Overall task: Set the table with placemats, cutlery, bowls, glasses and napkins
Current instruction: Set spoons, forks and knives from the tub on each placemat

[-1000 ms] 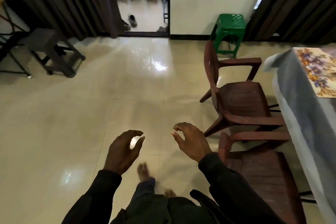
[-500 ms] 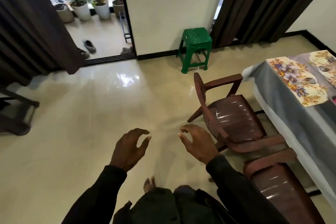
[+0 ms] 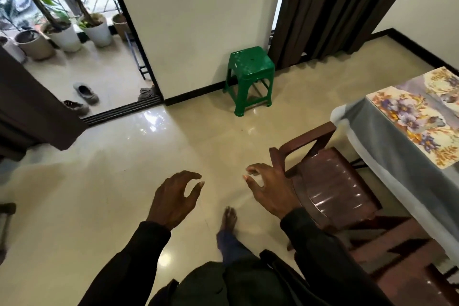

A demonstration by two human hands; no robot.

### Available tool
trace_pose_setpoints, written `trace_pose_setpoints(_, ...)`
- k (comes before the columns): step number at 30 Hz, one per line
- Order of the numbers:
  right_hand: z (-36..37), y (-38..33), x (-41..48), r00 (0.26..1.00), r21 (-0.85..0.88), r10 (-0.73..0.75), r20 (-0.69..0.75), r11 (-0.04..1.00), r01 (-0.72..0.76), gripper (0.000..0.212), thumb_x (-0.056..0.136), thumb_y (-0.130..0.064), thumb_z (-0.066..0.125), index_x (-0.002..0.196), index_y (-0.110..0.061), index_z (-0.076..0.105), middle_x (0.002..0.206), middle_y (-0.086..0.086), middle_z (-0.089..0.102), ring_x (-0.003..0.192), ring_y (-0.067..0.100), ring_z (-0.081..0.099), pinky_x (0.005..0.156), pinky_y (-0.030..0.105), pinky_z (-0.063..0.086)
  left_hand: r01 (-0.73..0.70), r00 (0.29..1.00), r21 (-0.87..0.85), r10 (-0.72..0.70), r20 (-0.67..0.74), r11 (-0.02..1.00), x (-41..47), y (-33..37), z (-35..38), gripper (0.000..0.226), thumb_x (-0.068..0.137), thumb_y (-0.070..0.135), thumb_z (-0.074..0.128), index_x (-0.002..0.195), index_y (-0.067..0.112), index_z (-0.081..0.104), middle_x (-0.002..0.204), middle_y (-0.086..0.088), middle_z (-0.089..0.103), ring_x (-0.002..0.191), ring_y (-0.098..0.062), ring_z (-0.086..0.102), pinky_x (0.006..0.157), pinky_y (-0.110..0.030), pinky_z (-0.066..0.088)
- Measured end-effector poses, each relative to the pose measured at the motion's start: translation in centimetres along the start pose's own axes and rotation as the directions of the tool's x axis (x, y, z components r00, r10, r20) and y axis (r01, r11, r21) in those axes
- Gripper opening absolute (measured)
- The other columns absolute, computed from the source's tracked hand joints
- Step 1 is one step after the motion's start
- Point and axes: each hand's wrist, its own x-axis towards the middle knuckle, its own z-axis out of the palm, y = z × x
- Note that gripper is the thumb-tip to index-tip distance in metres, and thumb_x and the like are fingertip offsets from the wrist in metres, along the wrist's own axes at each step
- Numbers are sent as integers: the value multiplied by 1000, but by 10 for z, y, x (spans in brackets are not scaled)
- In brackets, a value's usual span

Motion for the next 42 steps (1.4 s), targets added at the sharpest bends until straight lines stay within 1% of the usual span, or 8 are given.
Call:
trace_pose_setpoints(3, -7, 8, 61, 999, -75, 35, -30, 997, -37, 36, 98, -62, 46, 116, -35, 61, 110, -19, 68, 98, 2, 62, 89, 36, 54, -20, 1000, -13, 20, 19, 1000, 67, -1, -6, 20, 97, 43, 67, 112, 31, 71, 114, 15, 72, 104, -10, 68, 88, -30, 52)
trace_pose_setpoints(8, -25, 20, 152, 993, -9, 84, -86, 996, -85, 28, 99, -47, 56, 112, -24, 67, 107, -11, 70, 99, 7, 63, 86, 35, 55, -52, 996, -11, 53, 66, 999, 178, 5, 0, 18, 95, 40, 70, 112, 32, 72, 113, 16, 72, 105, -10, 67, 88, -25, 48)
trace_pose_setpoints(15, -47, 60, 230, 961, 3, 199, -193, 979, -202, 33, 99, -53, 50, 110, -26, 66, 104, -14, 68, 96, 7, 62, 82, 35, 54, -190, 963, -56, 197, 182, 980, 308, 27, 27, 16, 96, 37, 71, 111, 34, 71, 109, 24, 68, 102, -8, 66, 88, -24, 47)
trace_pose_setpoints(19, -57, 83, 270, 925, 9, 277, -260, 959, -285, 30, 100, -51, 50, 107, -26, 66, 102, -13, 69, 92, 7, 62, 80, 36, 54, -273, 921, -90, 288, 264, 958, 387, 33, 49, 19, 97, 41, 67, 113, 32, 71, 115, 19, 70, 103, -5, 63, 90, -23, 46)
trace_pose_setpoints(24, -73, 100, 319, 844, 15, 395, -362, 908, -419, 31, 100, -53, 48, 106, -27, 65, 98, -13, 67, 90, 6, 61, 78, 33, 53, -388, 848, -145, 414, 332, 910, 490, 48, 69, 17, 97, 37, 68, 112, 30, 72, 112, 17, 71, 97, -3, 57, 87, -25, 44)
trace_pose_setpoints(30, -92, 102, 370, 718, 81, 517, -467, 833, -547, 29, 100, -50, 52, 110, -27, 66, 102, -13, 69, 91, 5, 63, 76, 33, 55, -566, 694, -226, 606, 390, 793, 602, 77, 86, 22, 95, 41, 66, 109, 26, 73, 109, 14, 74, 97, -11, 69, 83, -28, 51)
trace_pose_setpoints(34, -108, 107, 395, 654, 111, 563, -505, 794, -598, 32, 101, -50, 51, 112, -24, 66, 103, -11, 69, 89, 5, 63, 75, 33, 56, -624, 584, -289, 679, 444, 726, 650, 101, 99, 28, 95, 43, 61, 111, 24, 73, 111, 13, 74, 97, -9, 69, 83, -29, 54)
trace_pose_setpoints(42, -148, 152, 423, 553, 171, 632, -542, 728, -664, 38, 101, -53, 47, 113, -23, 66, 100, -12, 69, 86, 3, 63, 76, 32, 57, -674, 466, -371, 758, 457, 638, 720, 159, 156, 16, 97, 30, 71, 110, 22, 74, 110, 9, 75, 101, -9, 67, 89, -28, 52)
